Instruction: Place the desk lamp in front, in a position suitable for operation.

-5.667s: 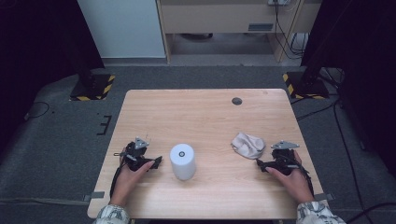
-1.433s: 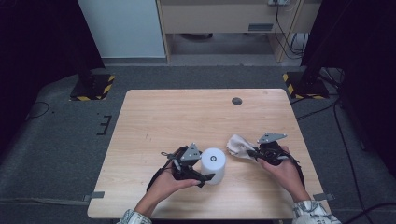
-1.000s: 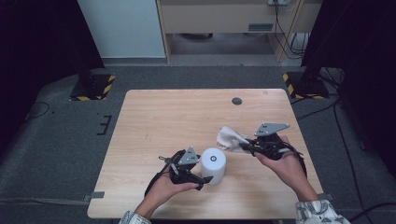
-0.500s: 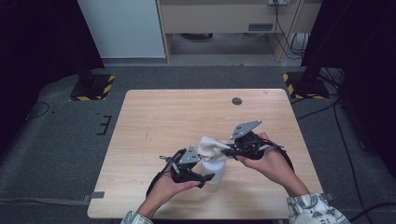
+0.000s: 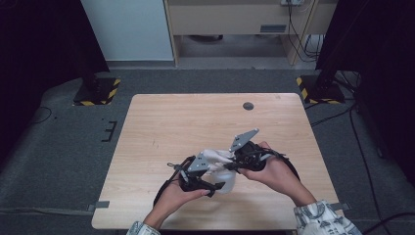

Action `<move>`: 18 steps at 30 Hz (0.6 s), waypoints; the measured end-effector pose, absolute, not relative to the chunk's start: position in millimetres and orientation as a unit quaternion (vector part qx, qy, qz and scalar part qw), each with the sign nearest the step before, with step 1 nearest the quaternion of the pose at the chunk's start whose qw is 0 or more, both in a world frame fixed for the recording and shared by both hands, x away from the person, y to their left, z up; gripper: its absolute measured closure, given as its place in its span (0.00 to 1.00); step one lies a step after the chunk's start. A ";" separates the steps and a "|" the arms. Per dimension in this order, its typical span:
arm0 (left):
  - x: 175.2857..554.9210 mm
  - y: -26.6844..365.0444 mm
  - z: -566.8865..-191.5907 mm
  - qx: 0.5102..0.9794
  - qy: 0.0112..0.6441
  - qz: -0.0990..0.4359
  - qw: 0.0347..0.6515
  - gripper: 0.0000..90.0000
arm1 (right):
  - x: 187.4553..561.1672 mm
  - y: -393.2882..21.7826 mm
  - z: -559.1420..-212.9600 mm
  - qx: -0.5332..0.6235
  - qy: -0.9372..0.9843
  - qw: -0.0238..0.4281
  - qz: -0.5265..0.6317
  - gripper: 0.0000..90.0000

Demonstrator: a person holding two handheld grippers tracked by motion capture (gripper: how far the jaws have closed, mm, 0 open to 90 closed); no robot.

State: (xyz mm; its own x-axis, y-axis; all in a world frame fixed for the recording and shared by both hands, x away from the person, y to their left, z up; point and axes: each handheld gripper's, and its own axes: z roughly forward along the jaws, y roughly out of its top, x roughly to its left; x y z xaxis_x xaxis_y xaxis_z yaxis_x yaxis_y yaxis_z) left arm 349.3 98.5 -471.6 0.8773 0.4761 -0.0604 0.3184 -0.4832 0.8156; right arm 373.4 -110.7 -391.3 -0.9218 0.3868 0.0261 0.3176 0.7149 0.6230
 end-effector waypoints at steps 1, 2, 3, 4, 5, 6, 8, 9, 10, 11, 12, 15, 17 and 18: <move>349.3 98.2 -471.8 0.856 0.231 0.084 0.454 0.16 | 371.9 -115.2 -391.5 0.192 0.924 0.051 0.326 0.88; 349.3 98.2 -471.8 0.856 0.231 0.083 0.455 0.16 | 371.7 -119.5 -391.4 0.191 0.924 0.050 0.327 0.88; 349.3 98.1 -471.9 0.856 0.231 0.082 0.456 0.17 | 371.8 -123.7 -391.3 0.195 0.923 0.051 0.327 0.88; 349.4 97.7 -472.1 0.855 0.229 0.077 0.459 0.17 | 372.6 -127.1 -391.1 0.198 0.923 0.053 0.326 0.88; 349.7 98.1 -472.0 0.856 0.230 0.080 0.456 0.17 | 374.5 -131.4 -390.5 0.205 0.921 0.054 0.327 0.88; 349.7 98.1 -472.0 0.856 0.230 0.080 0.456 0.17 | 377.3 -135.5 -390.0 0.214 0.919 0.057 0.327 0.88; 350.2 98.2 -471.8 0.857 0.230 0.080 0.455 0.17 | 384.4 -141.1 -390.1 0.229 0.915 0.062 0.327 0.88; 350.3 98.1 -471.9 0.857 0.230 0.080 0.455 0.17 | 387.9 -142.2 -390.2 0.231 0.915 0.060 0.327 0.88; 350.5 98.1 -471.9 0.857 0.230 0.081 0.454 0.17 | 390.8 -141.1 -390.7 0.233 0.914 0.060 0.327 0.88; 350.5 98.2 -471.7 0.857 0.231 0.082 0.454 0.17 | 393.7 -137.4 -390.4 0.231 0.917 0.060 0.320 0.88; 350.6 98.0 -471.8 0.856 0.231 0.082 0.455 0.17 | 395.5 -134.3 -390.0 0.229 0.918 0.061 0.318 0.88; 350.1 98.0 -471.4 0.856 0.233 0.088 0.453 0.18 | 399.5 -117.6 -385.2 0.220 0.921 0.058 0.316 0.88; 350.2 98.2 -471.6 0.857 0.232 0.085 0.453 0.18 | 400.5 -105.3 -382.7 0.206 0.925 0.058 0.313 0.88; 350.4 98.5 -471.7 0.857 0.231 0.085 0.452 0.18 | 400.3 -99.5 -381.9 0.201 0.927 0.056 0.312 0.88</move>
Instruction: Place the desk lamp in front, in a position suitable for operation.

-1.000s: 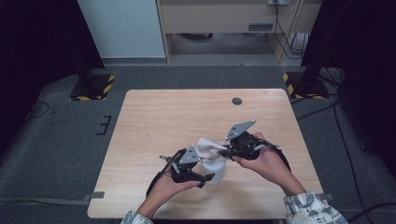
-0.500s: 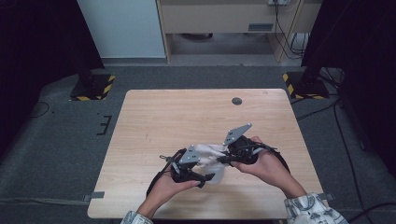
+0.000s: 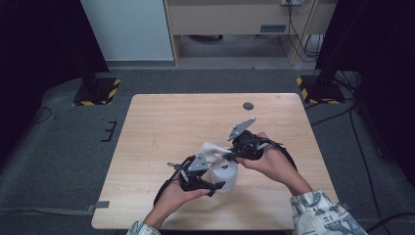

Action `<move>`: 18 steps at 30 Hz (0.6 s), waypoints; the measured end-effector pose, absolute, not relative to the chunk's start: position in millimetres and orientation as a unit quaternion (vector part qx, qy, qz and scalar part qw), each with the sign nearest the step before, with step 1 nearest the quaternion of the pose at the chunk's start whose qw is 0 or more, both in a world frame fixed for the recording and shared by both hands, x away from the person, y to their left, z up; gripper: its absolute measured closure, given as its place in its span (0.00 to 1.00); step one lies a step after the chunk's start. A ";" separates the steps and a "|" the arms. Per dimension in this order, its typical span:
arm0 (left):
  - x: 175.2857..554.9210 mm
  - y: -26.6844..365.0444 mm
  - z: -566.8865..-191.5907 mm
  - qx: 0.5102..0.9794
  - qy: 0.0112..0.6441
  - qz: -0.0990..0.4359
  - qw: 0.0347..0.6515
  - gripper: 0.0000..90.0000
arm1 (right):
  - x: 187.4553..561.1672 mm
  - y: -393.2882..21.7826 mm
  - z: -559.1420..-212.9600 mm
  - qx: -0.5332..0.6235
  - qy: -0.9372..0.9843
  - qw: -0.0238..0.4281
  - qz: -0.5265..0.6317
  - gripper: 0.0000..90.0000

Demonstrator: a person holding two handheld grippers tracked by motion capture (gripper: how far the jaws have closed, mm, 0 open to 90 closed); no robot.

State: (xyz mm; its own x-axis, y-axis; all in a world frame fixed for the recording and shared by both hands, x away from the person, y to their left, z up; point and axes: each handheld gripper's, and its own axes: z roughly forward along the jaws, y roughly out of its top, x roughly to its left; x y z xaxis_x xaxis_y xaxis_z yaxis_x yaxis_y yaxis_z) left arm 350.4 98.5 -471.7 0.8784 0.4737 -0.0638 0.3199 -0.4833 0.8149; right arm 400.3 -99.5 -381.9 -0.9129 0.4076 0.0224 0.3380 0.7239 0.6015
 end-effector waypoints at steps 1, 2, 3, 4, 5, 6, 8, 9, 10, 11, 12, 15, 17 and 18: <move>350.5 98.7 -471.7 0.857 0.231 0.085 0.452 0.18 | 399.0 -93.9 -381.5 0.199 0.928 0.054 0.310 0.88; 350.5 98.7 -471.7 0.857 0.231 0.085 0.452 0.18 | 398.0 -89.5 -381.6 0.189 0.931 0.055 0.306 0.88; 350.6 98.6 -472.3 0.858 0.229 0.082 0.453 0.18 | 396.2 -85.4 -381.9 0.181 0.934 0.053 0.303 0.88; 350.6 98.7 -472.3 0.858 0.228 0.083 0.453 0.18 | 394.3 -83.3 -382.0 0.183 0.934 0.051 0.302 0.88; 350.6 98.7 -472.3 0.858 0.228 0.083 0.453 0.18 | 392.4 -82.2 -382.1 0.178 0.936 0.051 0.298 0.88; 350.7 98.7 -472.4 0.858 0.228 0.083 0.453 0.18 | 390.3 -81.8 -382.3 0.175 0.938 0.049 0.296 0.88; 350.6 98.6 -472.4 0.858 0.227 0.082 0.452 0.18 | 385.7 -83.3 -382.5 0.169 0.939 0.046 0.294 0.88; 350.5 98.6 -472.5 0.858 0.228 0.082 0.453 0.18 | 383.3 -85.2 -382.6 0.165 0.940 0.045 0.297 0.88; 350.5 98.6 -472.5 0.858 0.228 0.082 0.453 0.18 | 383.3 -85.2 -382.6 0.165 0.940 0.045 0.297 0.88; 350.8 98.5 -472.8 0.858 0.227 0.083 0.452 0.18 | 376.2 -90.1 -383.1 0.160 0.940 0.041 0.299 0.88; 350.7 98.2 -473.2 0.859 0.227 0.084 0.452 0.18 | 374.1 -92.4 -383.5 0.157 0.940 0.041 0.299 0.88; 350.3 97.1 -474.0 0.858 0.228 0.081 0.453 0.18 | 367.2 -104.3 -384.9 0.158 0.940 0.038 0.300 0.88; 350.6 96.8 -474.4 0.858 0.227 0.079 0.453 0.18 | 366.9 -114.1 -384.2 0.165 0.939 0.040 0.300 0.88; 350.6 96.8 -474.5 0.858 0.228 0.080 0.453 0.18 | 368.1 -119.2 -383.5 0.170 0.937 0.039 0.302 0.88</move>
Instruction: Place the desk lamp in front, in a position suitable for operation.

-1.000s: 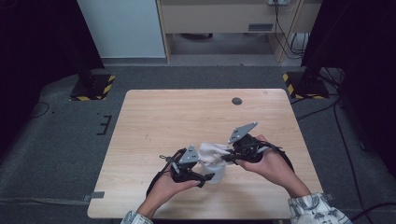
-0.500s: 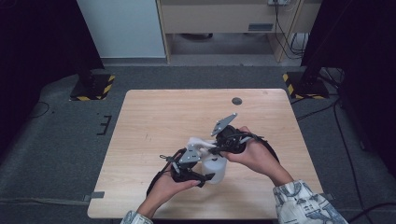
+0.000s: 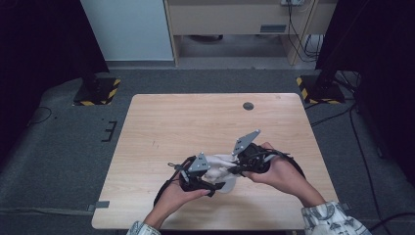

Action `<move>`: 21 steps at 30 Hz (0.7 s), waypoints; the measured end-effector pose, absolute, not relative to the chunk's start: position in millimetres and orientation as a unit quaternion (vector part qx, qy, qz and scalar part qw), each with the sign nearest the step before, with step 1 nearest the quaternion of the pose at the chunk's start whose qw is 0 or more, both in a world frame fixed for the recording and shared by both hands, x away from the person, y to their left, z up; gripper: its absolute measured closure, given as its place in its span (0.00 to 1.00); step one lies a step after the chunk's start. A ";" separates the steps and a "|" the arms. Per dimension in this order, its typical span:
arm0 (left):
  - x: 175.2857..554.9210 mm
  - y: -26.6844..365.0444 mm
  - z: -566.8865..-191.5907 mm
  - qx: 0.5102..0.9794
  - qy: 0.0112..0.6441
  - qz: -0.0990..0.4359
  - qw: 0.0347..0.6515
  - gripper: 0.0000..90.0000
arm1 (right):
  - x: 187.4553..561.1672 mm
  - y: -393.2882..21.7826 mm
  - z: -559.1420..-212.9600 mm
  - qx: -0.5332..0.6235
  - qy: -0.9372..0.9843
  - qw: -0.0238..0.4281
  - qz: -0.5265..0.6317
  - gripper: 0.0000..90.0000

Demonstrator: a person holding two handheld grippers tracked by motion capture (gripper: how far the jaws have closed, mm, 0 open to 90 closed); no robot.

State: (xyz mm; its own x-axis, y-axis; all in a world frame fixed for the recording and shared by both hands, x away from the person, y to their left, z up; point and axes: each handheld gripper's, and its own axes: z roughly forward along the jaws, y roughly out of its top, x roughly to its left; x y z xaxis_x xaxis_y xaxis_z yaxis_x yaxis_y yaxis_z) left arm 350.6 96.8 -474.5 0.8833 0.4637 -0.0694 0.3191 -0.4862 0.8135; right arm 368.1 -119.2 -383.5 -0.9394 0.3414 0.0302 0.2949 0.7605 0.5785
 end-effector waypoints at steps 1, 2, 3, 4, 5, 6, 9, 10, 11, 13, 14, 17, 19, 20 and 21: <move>350.5 97.2 -474.1 0.859 0.229 0.083 0.450 0.18 | 370.2 -124.4 -382.9 0.173 0.937 0.041 0.302 0.88; 350.5 97.2 -474.1 0.859 0.229 0.083 0.451 0.18 | 372.8 -129.1 -382.4 0.179 0.935 0.043 0.304 0.88; 350.5 96.9 -474.3 0.858 0.227 0.079 0.453 0.18 | 376.0 -133.4 -381.9 0.186 0.933 0.045 0.304 0.88; 350.7 96.8 -474.4 0.858 0.227 0.079 0.453 0.18 | 379.6 -137.2 -381.4 0.194 0.932 0.047 0.303 0.88; 350.9 96.9 -474.4 0.859 0.227 0.079 0.453 0.18 | 384.6 -140.6 -381.7 0.203 0.930 0.051 0.303 0.88; 351.1 96.9 -474.5 0.859 0.227 0.079 0.452 0.18 | 387.9 -142.3 -381.8 0.208 0.929 0.051 0.301 0.88; 350.9 97.1 -474.1 0.859 0.229 0.083 0.451 0.18 | 399.9 -142.1 -384.7 0.225 0.928 0.055 0.292 0.88; 350.9 97.1 -474.1 0.859 0.229 0.083 0.451 0.18 | 399.9 -142.1 -384.7 0.225 0.928 0.055 0.292 0.88; 350.8 96.7 -474.3 0.859 0.227 0.080 0.452 0.18 | 404.7 -135.4 -386.1 0.225 0.928 0.053 0.290 0.88; 350.9 96.9 -474.2 0.859 0.228 0.082 0.451 0.18 | 405.9 -126.6 -385.5 0.217 0.930 0.054 0.293 0.88; 350.6 97.4 -473.7 0.859 0.231 0.087 0.448 0.18 | 405.5 -122.7 -385.0 0.213 0.930 0.052 0.294 0.88; 350.6 97.3 -473.8 0.859 0.230 0.087 0.449 0.18 | 400.7 -105.4 -383.7 0.194 0.935 0.050 0.291 0.88; 350.3 97.1 -473.5 0.861 0.227 0.089 0.446 0.18 | 395.9 -97.8 -384.5 0.184 0.939 0.047 0.287 0.88; 350.0 96.9 -473.5 0.861 0.226 0.089 0.447 0.18 | 393.2 -95.0 -384.9 0.176 0.941 0.049 0.283 0.88; 350.2 96.9 -473.7 0.861 0.226 0.087 0.447 0.18 | 390.1 -93.2 -385.2 0.172 0.942 0.052 0.284 0.88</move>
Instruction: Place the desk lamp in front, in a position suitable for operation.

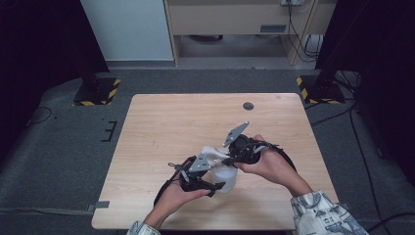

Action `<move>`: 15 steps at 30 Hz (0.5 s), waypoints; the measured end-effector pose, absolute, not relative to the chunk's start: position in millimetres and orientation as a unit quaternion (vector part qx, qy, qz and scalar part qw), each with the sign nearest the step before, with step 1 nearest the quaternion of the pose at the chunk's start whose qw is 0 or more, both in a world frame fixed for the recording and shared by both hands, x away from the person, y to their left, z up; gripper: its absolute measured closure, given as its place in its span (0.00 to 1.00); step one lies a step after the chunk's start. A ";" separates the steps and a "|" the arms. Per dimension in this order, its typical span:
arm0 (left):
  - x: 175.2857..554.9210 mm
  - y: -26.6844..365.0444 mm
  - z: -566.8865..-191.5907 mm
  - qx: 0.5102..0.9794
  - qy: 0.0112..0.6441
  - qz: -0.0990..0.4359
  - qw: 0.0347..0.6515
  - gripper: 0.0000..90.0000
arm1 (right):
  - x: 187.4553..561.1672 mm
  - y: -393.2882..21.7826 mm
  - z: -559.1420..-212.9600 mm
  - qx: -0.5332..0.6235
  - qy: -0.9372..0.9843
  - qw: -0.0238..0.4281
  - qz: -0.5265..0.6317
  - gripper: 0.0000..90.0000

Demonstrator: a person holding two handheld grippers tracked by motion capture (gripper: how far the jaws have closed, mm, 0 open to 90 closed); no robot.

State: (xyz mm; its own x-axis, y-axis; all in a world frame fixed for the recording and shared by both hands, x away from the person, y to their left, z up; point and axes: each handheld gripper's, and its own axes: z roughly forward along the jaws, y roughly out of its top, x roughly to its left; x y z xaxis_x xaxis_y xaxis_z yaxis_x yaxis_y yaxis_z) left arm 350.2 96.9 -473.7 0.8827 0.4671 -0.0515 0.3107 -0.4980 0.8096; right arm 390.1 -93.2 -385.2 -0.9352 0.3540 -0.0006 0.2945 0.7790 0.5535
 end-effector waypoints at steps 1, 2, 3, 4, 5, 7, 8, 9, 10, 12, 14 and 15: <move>350.2 97.1 -473.9 0.861 0.226 0.087 0.448 0.18 | 387.2 -93.0 -384.9 0.170 0.941 0.053 0.287 0.88; 350.5 97.1 -474.1 0.861 0.227 0.086 0.447 0.18 | 384.0 -93.6 -384.3 0.169 0.941 0.047 0.288 0.88; 350.7 96.8 -474.5 0.860 0.228 0.085 0.449 0.18 | 380.9 -94.7 -384.2 0.166 0.941 0.046 0.290 0.88; 350.8 96.7 -474.5 0.861 0.227 0.085 0.447 0.18 | 377.7 -96.1 -384.6 0.162 0.941 0.045 0.293 0.88; 350.8 96.7 -474.5 0.861 0.227 0.085 0.447 0.18 | 374.3 -97.8 -384.6 0.161 0.942 0.042 0.292 0.88; 350.3 96.6 -474.0 0.861 0.227 0.089 0.446 0.18 | 368.7 -102.9 -384.7 0.154 0.943 0.039 0.293 0.88; 350.2 96.3 -474.2 0.861 0.227 0.086 0.448 0.18 | 366.4 -106.1 -384.6 0.155 0.942 0.039 0.294 0.88; 350.2 96.3 -474.2 0.861 0.227 0.086 0.448 0.18 | 365.2 -110.3 -383.6 0.154 0.942 0.039 0.294 0.88; 350.2 95.8 -474.5 0.860 0.225 0.082 0.451 0.18 | 364.0 -115.7 -382.7 0.161 0.940 0.042 0.299 0.88; 350.2 95.9 -474.5 0.860 0.226 0.082 0.450 0.18 | 363.8 -124.6 -381.5 0.168 0.937 0.045 0.302 0.88; 349.9 96.6 -474.0 0.860 0.228 0.087 0.448 0.18 | 367.2 -137.3 -381.5 0.179 0.934 0.052 0.306 0.88; 349.9 96.7 -473.8 0.860 0.228 0.087 0.448 0.18 | 368.6 -141.5 -381.8 0.186 0.931 0.053 0.308 0.88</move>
State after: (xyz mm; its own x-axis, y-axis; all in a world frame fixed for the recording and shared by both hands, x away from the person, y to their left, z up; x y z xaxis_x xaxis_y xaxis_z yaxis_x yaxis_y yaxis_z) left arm 349.9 96.7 -473.8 0.8808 0.4704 -0.0542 0.3137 -0.4939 0.8110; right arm 368.6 -141.5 -381.8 -0.9249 0.3798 0.0167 0.3148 0.7406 0.5936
